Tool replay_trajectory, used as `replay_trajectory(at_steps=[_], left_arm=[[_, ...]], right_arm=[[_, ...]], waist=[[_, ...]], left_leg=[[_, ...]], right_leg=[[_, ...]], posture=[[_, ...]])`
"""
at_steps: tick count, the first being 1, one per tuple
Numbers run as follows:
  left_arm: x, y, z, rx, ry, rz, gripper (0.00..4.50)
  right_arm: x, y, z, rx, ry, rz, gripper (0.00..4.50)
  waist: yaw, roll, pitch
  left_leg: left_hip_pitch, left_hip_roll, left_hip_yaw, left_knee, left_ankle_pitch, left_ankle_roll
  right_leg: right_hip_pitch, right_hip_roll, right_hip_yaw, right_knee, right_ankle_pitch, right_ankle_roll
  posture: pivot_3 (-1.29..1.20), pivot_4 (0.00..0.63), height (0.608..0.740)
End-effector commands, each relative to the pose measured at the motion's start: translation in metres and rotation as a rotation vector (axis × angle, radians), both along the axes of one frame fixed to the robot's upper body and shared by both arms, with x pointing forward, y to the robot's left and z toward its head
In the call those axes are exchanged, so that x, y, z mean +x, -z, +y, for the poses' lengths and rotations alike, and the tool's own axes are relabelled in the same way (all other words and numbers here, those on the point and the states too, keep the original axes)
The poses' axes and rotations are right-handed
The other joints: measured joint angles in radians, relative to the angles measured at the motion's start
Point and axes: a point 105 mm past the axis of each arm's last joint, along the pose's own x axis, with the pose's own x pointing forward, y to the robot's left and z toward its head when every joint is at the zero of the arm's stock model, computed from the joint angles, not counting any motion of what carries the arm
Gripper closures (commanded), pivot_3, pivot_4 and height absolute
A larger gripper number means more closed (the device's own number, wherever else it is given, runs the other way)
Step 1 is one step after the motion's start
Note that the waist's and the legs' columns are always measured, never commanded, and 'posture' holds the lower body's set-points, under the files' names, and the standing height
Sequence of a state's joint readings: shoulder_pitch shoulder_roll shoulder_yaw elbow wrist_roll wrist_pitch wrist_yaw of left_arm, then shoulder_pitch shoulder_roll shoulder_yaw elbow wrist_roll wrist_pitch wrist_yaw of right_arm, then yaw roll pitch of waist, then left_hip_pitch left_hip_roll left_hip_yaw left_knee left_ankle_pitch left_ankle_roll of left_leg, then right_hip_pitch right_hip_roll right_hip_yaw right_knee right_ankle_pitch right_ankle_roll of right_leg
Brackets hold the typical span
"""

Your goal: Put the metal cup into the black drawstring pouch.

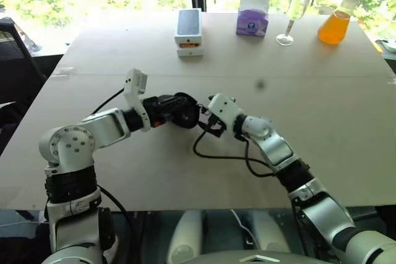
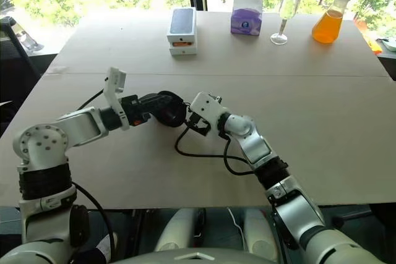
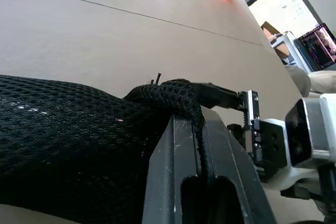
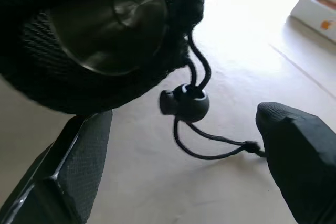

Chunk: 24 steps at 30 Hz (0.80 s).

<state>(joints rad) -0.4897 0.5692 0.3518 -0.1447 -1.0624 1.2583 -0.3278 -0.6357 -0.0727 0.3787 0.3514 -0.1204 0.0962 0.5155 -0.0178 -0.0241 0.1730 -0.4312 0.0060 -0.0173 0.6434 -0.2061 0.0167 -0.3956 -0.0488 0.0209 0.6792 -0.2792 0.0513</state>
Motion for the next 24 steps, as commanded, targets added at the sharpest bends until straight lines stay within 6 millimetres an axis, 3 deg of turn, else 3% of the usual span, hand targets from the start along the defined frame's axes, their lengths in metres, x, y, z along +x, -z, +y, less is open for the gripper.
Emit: replay_trajectory(at_steps=[1, 9, 12, 18, 20, 24], left_arm=[[-0.004, -0.01, 0.006, -0.002, 0.014, -0.035, 4.5], [-0.012, -0.016, 0.013, -0.008, 0.027, -0.047, 4.5], [-0.017, -0.014, 0.014, 0.013, 0.037, -0.041, 4.5], [-0.019, -0.013, 0.024, 0.054, 0.022, -0.046, 4.5], [-0.02, -0.013, 0.025, 0.071, 0.032, -0.05, 4.5], [-0.026, -0.01, 0.021, 0.122, 0.101, -0.068, 4.5]], right_arm=[[0.007, -0.012, 0.002, -0.024, 0.01, -0.134, 0.06], [0.014, -0.007, 0.018, 0.018, 0.014, -0.182, 0.06], [0.016, -0.009, 0.022, 0.049, 0.018, -0.199, 0.89], [0.02, -0.006, 0.019, 0.065, 0.03, -0.207, 3.71], [0.022, -0.009, 0.014, 0.078, 0.047, -0.222, 4.4], [0.028, -0.018, -0.001, 0.11, 0.097, -0.251, 4.46]], waist=[[0.0, 0.0, 0.0], [-0.018, 0.0, 0.0], [-0.023, 0.0, 0.0], [-0.024, 0.0, 0.0], [-0.024, 0.0, 0.0], [-0.024, 0.0, 0.0]], left_leg=[[0.0, 0.0, 0.0, 0.0, 0.0, 0.0], [0.0, 0.0, 0.0, -0.001, 0.0, 0.0], [0.0, 0.0, 0.0, -0.001, 0.0, 0.0], [0.001, 0.0, 0.0, -0.001, 0.0, 0.0], [0.001, 0.0, 0.0, -0.001, 0.0, 0.0], [0.001, 0.0, 0.0, -0.002, 0.0, 0.0]], right_leg=[[0.0, 0.0, 0.0, 0.0, 0.0, 0.0], [0.0, 0.0, 0.0, 0.0, 0.0, 0.0], [0.0, 0.0, 0.0, 0.0, 0.0, 0.0], [0.0, 0.0, 0.0, 0.0, 0.0, 0.0], [0.0, 0.0, 0.0, 0.0, 0.0, 0.0], [0.0, -0.001, 0.001, 0.0, 0.0, 0.0]], posture=[[0.0, 0.15, 0.74], [0.0, 0.15, 0.74], [0.0, 0.15, 0.74], [0.0, 0.15, 0.74], [0.0, 0.15, 0.74], [0.0, 0.15, 0.74]])
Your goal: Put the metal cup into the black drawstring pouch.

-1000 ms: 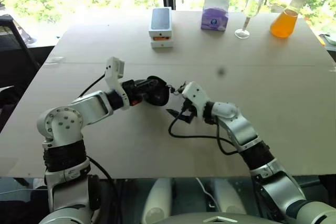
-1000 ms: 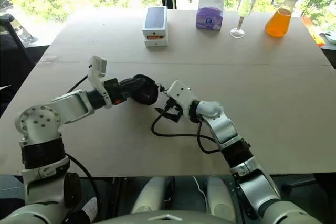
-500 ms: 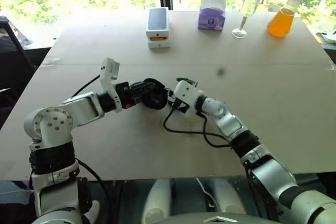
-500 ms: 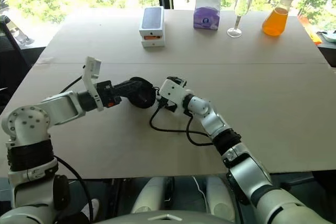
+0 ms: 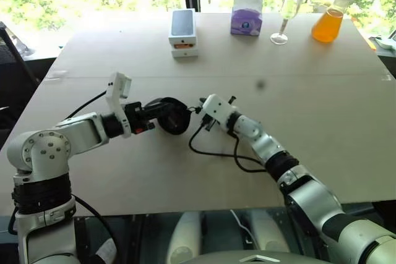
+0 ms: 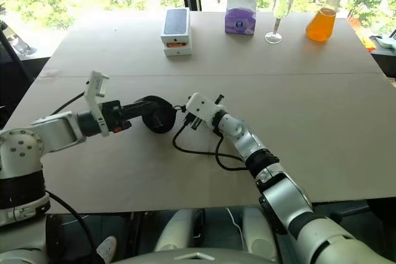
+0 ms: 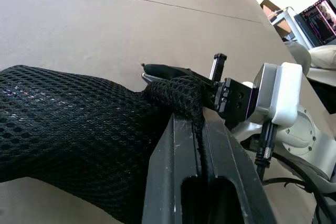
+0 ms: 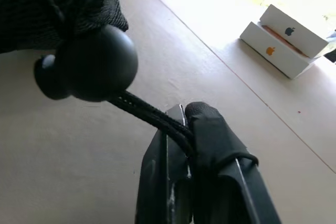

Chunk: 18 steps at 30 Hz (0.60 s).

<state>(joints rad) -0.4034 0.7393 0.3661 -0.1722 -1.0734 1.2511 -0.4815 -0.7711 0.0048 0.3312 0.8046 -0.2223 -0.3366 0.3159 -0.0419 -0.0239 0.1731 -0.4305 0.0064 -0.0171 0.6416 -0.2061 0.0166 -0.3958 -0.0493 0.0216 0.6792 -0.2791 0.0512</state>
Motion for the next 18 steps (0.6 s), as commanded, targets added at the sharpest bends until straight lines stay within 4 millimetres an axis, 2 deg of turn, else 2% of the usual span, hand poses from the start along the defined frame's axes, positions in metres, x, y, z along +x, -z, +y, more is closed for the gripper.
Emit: replay_trajectory(at_steps=[1, 10, 11, 12, 14, 17, 18], left_arm=[[-0.007, -0.006, -0.007, 0.056, 0.08, -0.067, 4.5], [-0.003, -0.003, -0.025, 0.095, 0.15, -0.167, 4.5], [-0.005, -0.003, -0.029, 0.097, 0.175, -0.182, 3.95], [-0.009, -0.007, -0.034, 0.075, 0.21, -0.193, 3.71], [-0.013, -0.015, -0.044, 0.054, 0.256, -0.225, 2.81], [-0.02, -0.026, -0.06, 0.178, 0.358, -0.361, 1.41], [-0.021, -0.029, -0.065, 0.21, 0.381, -0.406, 1.41]], right_arm=[[0.005, -0.025, -0.014, 0.059, 0.036, -0.088, 4.46], [0.011, -0.057, -0.067, -0.052, 0.115, -0.232, 4.46], [0.011, -0.06, -0.07, -0.068, 0.117, -0.243, 4.5], [0.01, -0.066, -0.072, -0.087, 0.113, -0.259, 4.5], [0.008, -0.078, -0.075, -0.126, 0.098, -0.29, 4.5], [0.001, -0.102, -0.071, -0.178, 0.046, -0.34, 4.5], [-0.001, -0.108, -0.069, -0.195, 0.029, -0.355, 4.5]], waist=[[0.001, 0.0, 0.0], [0.003, 0.001, 0.0], [0.004, 0.001, 0.001], [0.002, 0.001, 0.001], [0.002, 0.001, 0.001], [0.003, 0.001, 0.001], [0.003, 0.001, 0.001]], left_leg=[[0.0, 0.0, 0.0, 0.0, 0.0, 0.0], [0.0, 0.0, 0.0, -0.001, 0.0, 0.0], [0.0, 0.0, 0.0, -0.001, 0.0, 0.0], [0.0, 0.0, 0.001, -0.001, 0.0, 0.0], [-0.001, 0.0, 0.001, -0.001, 0.0, 0.0], [-0.001, 0.0, 0.001, -0.001, 0.0, 0.0], [-0.001, 0.0, 0.002, -0.001, 0.0, 0.0]], right_leg=[[0.0, 0.0, 0.0, 0.0, 0.0, 0.0], [0.0, -0.001, 0.0, -0.001, 0.0, 0.0], [0.0, -0.001, 0.0, 0.0, 0.0, 0.0], [0.0, -0.001, 0.0, 0.0, 0.0, 0.0], [-0.001, -0.001, 0.001, 0.0, 0.0, 0.0], [-0.001, -0.001, 0.001, 0.0, 0.0, 0.0], [-0.001, -0.001, 0.001, -0.001, 0.0, 0.0]], posture=[[0.0, 0.15, 0.74], [0.0, 0.15, 0.74], [0.0, 0.15, 0.74], [0.0, 0.15, 0.74], [0.0, 0.15, 0.74], [0.0, 0.15, 0.74], [0.0, 0.15, 0.74]])
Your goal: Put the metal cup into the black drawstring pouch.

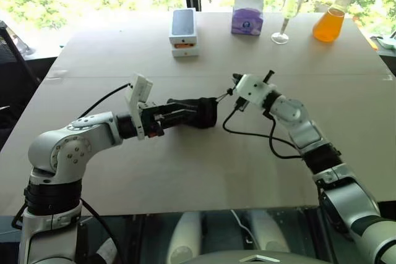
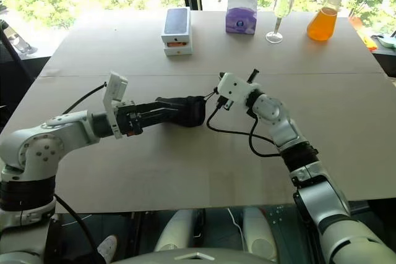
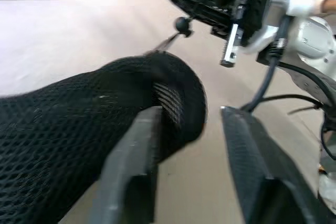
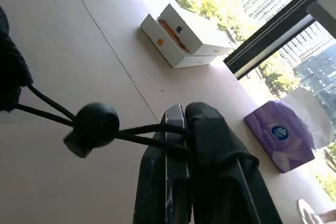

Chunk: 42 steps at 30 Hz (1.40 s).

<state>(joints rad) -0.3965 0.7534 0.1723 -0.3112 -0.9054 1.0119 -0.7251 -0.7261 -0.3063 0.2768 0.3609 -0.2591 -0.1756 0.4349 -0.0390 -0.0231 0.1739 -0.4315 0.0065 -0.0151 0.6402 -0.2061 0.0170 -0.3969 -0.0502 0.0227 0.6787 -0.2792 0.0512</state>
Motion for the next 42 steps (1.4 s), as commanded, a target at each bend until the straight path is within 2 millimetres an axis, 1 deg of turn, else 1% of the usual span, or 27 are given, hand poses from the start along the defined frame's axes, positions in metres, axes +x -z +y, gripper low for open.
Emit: replay_trajectory(at_steps=[1, 5, 6, 8, 10, 12, 15, 18, 21, 31, 33, 34, 35, 38, 39, 42], left_arm=[[-0.01, -0.024, -0.021, 0.101, 0.122, -0.216, 1.41], [0.009, -0.044, -0.034, 0.069, 0.086, -0.344, 1.41], [0.013, -0.045, -0.038, 0.07, 0.082, -0.368, 1.41], [0.026, -0.038, -0.043, 0.109, 0.05, -0.417, 1.41], [0.033, -0.032, -0.046, 0.117, 0.029, -0.446, 1.41], [0.04, -0.034, -0.049, 0.1, -0.005, -0.479, 1.41], [0.044, -0.031, -0.055, 0.128, -0.012, -0.546, 1.41], [0.049, -0.031, -0.059, 0.111, -0.032, -0.57, 1.41], [0.048, -0.034, -0.067, 0.085, -0.02, -0.587, 1.41], [0.05, -0.04, -0.078, 0.051, -0.004, -0.605, 1.41], [0.049, -0.041, -0.082, 0.04, 0.01, -0.61, 1.92], [0.048, -0.042, -0.083, 0.038, 0.014, -0.613, 2.26], [0.048, -0.042, -0.085, 0.033, 0.015, -0.614, 2.67], [0.047, -0.042, -0.088, 0.023, 0.034, -0.608, 4.14], [0.047, -0.042, -0.089, 0.022, 0.037, -0.607, 4.29], [0.046, -0.039, -0.089, 0.023, 0.038, -0.603, 4.31]], right_arm=[[-0.012, -0.043, 0.012, -0.032, -0.08, -0.106, 4.5], [-0.018, -0.064, 0.015, -0.055, -0.113, -0.129, 4.5], [-0.019, -0.069, 0.016, -0.07, -0.123, -0.14, 4.5], [-0.022, -0.079, 0.018, -0.093, -0.137, -0.16, 4.5], [-0.024, -0.084, 0.02, -0.113, -0.146, -0.168, 4.5], [-0.027, -0.087, 0.022, -0.121, -0.154, -0.174, 4.5], [-0.029, -0.092, 0.024, -0.129, -0.16, -0.18, 4.5], [-0.031, -0.093, 0.025, -0.132, -0.162, -0.185, 4.5], [-0.033, -0.092, 0.027, -0.132, -0.169, -0.181, 4.5], [-0.037, -0.088, 0.033, -0.135, -0.192, -0.168, 4.5], [-0.038, -0.088, 0.033, -0.136, -0.194, -0.167, 4.5], [-0.038, -0.088, 0.033, -0.136, -0.195, -0.166, 4.5], [-0.038, -0.088, 0.034, -0.138, -0.196, -0.166, 4.5], [-0.038, -0.087, 0.033, -0.14, -0.196, -0.163, 4.5], [-0.038, -0.087, 0.033, -0.138, -0.194, -0.16, 4.5], [-0.037, -0.086, 0.03, -0.128, -0.182, -0.15, 4.5]], waist=[[0.0, 0.0, 0.0], [0.004, 0.0, 0.0], [0.007, 0.0, 0.0], [0.011, 0.0, 0.0], [0.01, 0.0, 0.0], [0.011, 0.0, 0.0], [0.01, 0.0, 0.0], [0.011, 0.0, 0.0], [0.013, 0.0, 0.0], [0.016, 0.0, 0.0], [0.018, 0.0, 0.0], [0.018, 0.0, 0.0], [0.019, 0.0, 0.0], [0.021, 0.0, 0.0], [0.022, 0.0, 0.0], [0.022, 0.0, 0.0]], left_leg=[[0.0, 0.0, 0.001, 0.0, 0.0, 0.0], [0.001, 0.0, 0.001, 0.0, 0.0, 0.0], [0.001, 0.0, 0.001, 0.0, 0.0, 0.001], [0.0, 0.0, 0.001, 0.001, 0.0, 0.001], [0.0, -0.001, 0.002, 0.001, 0.0, 0.001], [0.0, 0.0, 0.002, 0.001, 0.0, 0.001], [0.0, 0.0, 0.002, 0.001, 0.0, 0.001], [0.0, 0.0, 0.002, 0.001, 0.0, 0.001], [0.0, 0.0, 0.002, 0.002, -0.002, 0.004], [0.0, 0.0, 0.002, 0.002, -0.002, 0.004], [0.0, 0.0, 0.002, 0.002, -0.002, 0.004], [0.0, 0.0, 0.002, 0.002, -0.001, 0.003], [0.0, 0.0, 0.002, 0.002, -0.001, 0.002], [0.0, 0.0, 0.002, 0.002, 0.0, 0.001], [0.0, 0.0, 0.002, 0.002, 0.0, 0.001], [0.0, 0.0, 0.002, 0.002, 0.0, 0.001]], right_leg=[[0.0, 0.0, 0.001, 0.0, 0.0, 0.0], [0.0, 0.001, 0.001, 0.0, 0.0, 0.0], [0.0, 0.001, 0.0, 0.0, 0.0, 0.0], [0.0, 0.001, 0.0, 0.0, 0.0, 0.0], [0.0, 0.001, 0.001, 0.0, 0.0, 0.0], [0.0, 0.001, 0.001, 0.0, 0.0, 0.0], [0.0, 0.002, 0.001, 0.0, 0.0, 0.0], [0.0, 0.002, 0.001, 0.0, 0.0, 0.0], [0.0, 0.002, 0.001, 0.0, 0.0, 0.0], [0.0, 0.002, 0.001, 0.0, 0.0, 0.0], [0.0, 0.002, 0.001, 0.0, 0.0, 0.0], [0.0, 0.002, 0.001, 0.0, 0.0, 0.0], [0.0, 0.002, 0.001, 0.0, 0.0, 0.0], [0.0, 0.002, 0.001, 0.001, 0.0, 0.0], [0.0, 0.002, 0.001, 0.001, 0.0, 0.0], [0.0, 0.002, 0.001, 0.001, 0.0, 0.0]], posture=[[0.0, 0.15, 0.74], [0.0, 0.15, 0.74], [0.0, 0.15, 0.74], [0.0, 0.15, 0.74], [0.0, 0.15, 0.74], [0.0, 0.15, 0.74], [0.0, 0.15, 0.74], [0.0, 0.15, 0.74], [0.0, 0.15, 0.74], [0.0, 0.15, 0.74], [0.0, 0.15, 0.74], [0.0, 0.15, 0.74], [0.0, 0.15, 0.74], [0.0, 0.15, 0.74], [0.0, 0.15, 0.74], [0.0, 0.15, 0.74]])
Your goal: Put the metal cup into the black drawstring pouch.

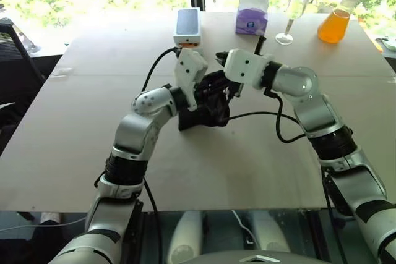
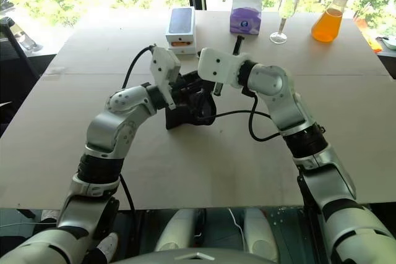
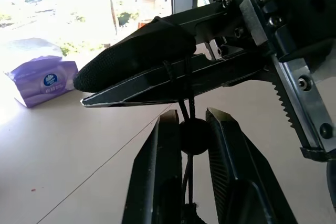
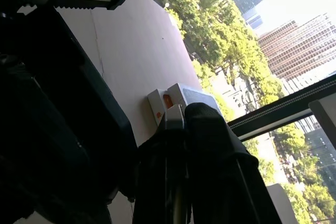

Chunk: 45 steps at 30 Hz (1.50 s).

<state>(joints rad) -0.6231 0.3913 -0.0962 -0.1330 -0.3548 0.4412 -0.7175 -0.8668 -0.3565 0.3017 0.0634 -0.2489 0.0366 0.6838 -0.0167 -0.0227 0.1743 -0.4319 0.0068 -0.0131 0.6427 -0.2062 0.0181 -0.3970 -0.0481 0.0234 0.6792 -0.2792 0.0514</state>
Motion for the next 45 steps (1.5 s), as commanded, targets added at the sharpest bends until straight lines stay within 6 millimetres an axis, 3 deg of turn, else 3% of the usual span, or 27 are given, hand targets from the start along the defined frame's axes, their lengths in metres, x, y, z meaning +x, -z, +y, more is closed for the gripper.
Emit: replay_trajectory(at_steps=[1, 4, 9, 17, 21, 29, 36, 42, 45], left_arm=[[-0.004, -0.007, -0.004, -0.003, 0.024, -0.038, 4.31], [-0.003, 0.003, 0.001, 0.006, 0.013, 0.007, 4.31], [-0.006, 0.031, 0.014, 0.047, -0.019, 0.105, 4.31], [-0.02, 0.064, 0.024, 0.118, -0.032, 0.227, 4.31], [-0.027, 0.08, 0.026, 0.189, -0.043, 0.29, 4.31], [-0.029, 0.097, 0.035, 0.254, -0.091, 0.376, 4.31], [-0.029, 0.1, 0.036, 0.292, -0.113, 0.381, 4.31], [-0.023, 0.096, 0.024, 0.31, -0.119, 0.316, 4.31], [-0.02, 0.091, 0.019, 0.278, -0.126, 0.294, 2.91]], right_arm=[[-0.005, -0.015, -0.004, 0.044, -0.001, -0.033, 4.5], [0.005, -0.019, -0.018, 0.097, 0.056, -0.007, 4.5], [0.029, -0.027, -0.058, 0.158, 0.21, 0.011, 4.5], [0.056, -0.031, -0.111, 0.207, 0.399, 0.03, 4.5], [0.069, -0.017, -0.146, 0.209, 0.516, 0.072, 4.5], [0.072, 0.025, -0.19, 0.223, 0.654, 0.181, 4.5], [0.06, 0.076, -0.188, 0.176, 0.633, 0.32, 4.5], [0.04, 0.115, -0.157, 0.205, 0.464, 0.505, 4.5], [0.03, 0.13, -0.148, 0.214, 0.413, 0.596, 4.5]], waist=[[0.0, 0.0, 0.0], [0.001, 0.0, 0.0], [0.002, 0.0, 0.0], [0.0, 0.0, 0.0], [0.001, 0.0, 0.0], [0.001, 0.0, 0.0], [0.001, 0.0, 0.0], [0.002, 0.001, -0.001], [0.0, 0.002, -0.001]], left_leg=[[0.0, 0.0, 0.0, 0.0, 0.0, 0.0], [0.0, 0.0, 0.0, 0.0, 0.0, 0.0], [0.0, 0.0, 0.0, 0.0, 0.0, 0.0], [0.0, 0.001, 0.001, 0.0, -0.001, 0.001], [0.0, 0.0, 0.001, 0.0, -0.002, 0.004], [0.0, 0.001, 0.001, 0.0, -0.002, 0.004], [0.001, 0.001, 0.002, 0.001, -0.002, 0.004], [0.002, 0.001, 0.002, 0.001, -0.003, 0.004], [0.003, 0.001, 0.002, 0.002, -0.003, 0.005]], right_leg=[[0.0, 0.0, 0.0, 0.0, 0.0, 0.0], [0.0, 0.0, 0.0, 0.0, 0.0, 0.0], [0.0, 0.0, 0.0, 0.0, 0.0, 0.0], [0.0, 0.0, 0.001, 0.0, 0.0, 0.0], [0.0, 0.0, 0.001, 0.0, 0.0, 0.0], [0.0, 0.0, 0.001, 0.0, 0.0, 0.0], [0.0, 0.0, 0.002, 0.0, 0.0, 0.0], [0.002, 0.0, 0.002, 0.001, 0.0, 0.0], [0.003, 0.0, 0.002, 0.001, 0.0, 0.0]], posture=[[0.0, 0.15, 0.74], [0.0, 0.15, 0.74], [0.0, 0.15, 0.74], [0.0, 0.15, 0.74], [0.0, 0.15, 0.74], [0.0, 0.15, 0.74], [0.0, 0.15, 0.74], [0.0, 0.15, 0.74], [0.0, 0.15, 0.74]])
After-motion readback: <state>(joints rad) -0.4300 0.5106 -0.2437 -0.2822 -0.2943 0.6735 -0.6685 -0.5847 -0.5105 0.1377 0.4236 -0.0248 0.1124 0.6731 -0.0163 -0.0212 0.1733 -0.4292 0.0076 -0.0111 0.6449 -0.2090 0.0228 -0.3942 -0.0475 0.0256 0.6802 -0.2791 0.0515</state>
